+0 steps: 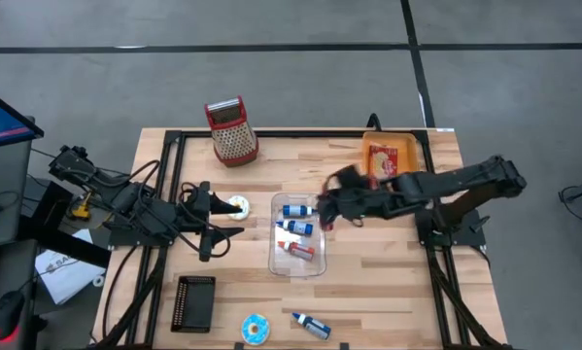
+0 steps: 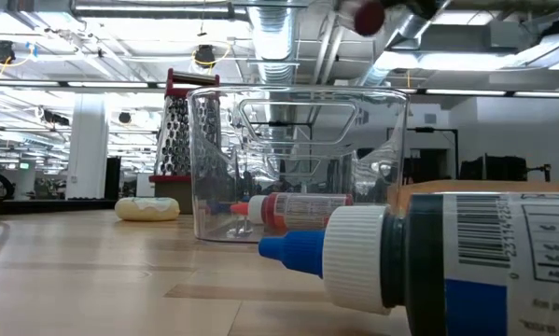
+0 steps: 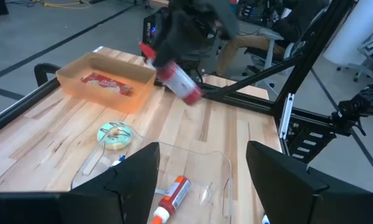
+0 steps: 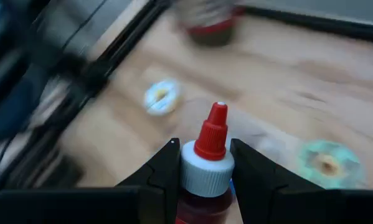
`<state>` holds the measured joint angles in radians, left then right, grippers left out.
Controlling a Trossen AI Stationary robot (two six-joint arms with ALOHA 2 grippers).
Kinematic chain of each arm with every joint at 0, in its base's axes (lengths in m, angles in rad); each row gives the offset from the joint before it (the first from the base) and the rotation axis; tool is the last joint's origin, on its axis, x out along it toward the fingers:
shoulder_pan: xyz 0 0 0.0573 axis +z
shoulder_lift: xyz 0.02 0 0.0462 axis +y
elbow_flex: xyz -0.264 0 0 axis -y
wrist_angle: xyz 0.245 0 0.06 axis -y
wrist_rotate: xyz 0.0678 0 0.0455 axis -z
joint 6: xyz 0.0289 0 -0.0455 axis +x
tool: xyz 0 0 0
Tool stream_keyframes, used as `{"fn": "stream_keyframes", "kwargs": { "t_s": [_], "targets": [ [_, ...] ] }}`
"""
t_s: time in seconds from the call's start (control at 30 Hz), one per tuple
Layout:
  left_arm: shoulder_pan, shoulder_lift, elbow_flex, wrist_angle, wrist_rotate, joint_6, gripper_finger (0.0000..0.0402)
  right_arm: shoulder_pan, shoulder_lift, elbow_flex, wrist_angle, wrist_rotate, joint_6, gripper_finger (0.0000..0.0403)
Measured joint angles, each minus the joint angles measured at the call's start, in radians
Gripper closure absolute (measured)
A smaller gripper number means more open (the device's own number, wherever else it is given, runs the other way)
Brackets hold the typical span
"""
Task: Pick & Place Food Item
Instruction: Put the red food coloring bottle into the transparent bin
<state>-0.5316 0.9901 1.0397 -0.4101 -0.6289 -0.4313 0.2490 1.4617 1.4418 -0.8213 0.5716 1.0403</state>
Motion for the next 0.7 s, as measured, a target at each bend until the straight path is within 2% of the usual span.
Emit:
{"fn": "stream_keyframes", "kwargs": {
  "t_s": [0.17,0.47,0.7],
  "targets": [
    [0.000,0.000,0.000,-0.017,0.000,-0.014,0.0165,-0.055,0.165,0.115,-0.069,-0.210,-0.202,0.0297],
    [-0.009,0.000,0.000,-0.211,0.043,-0.142,0.0165,-0.103,0.439,0.310,-0.134,-0.387,-0.508,0.0297],
    [-0.032,-0.003,0.000,-0.219,0.048,-0.162,0.0165,-0.136,0.578,0.351,-0.169,-0.460,-0.641,0.0297]
  ]
}}
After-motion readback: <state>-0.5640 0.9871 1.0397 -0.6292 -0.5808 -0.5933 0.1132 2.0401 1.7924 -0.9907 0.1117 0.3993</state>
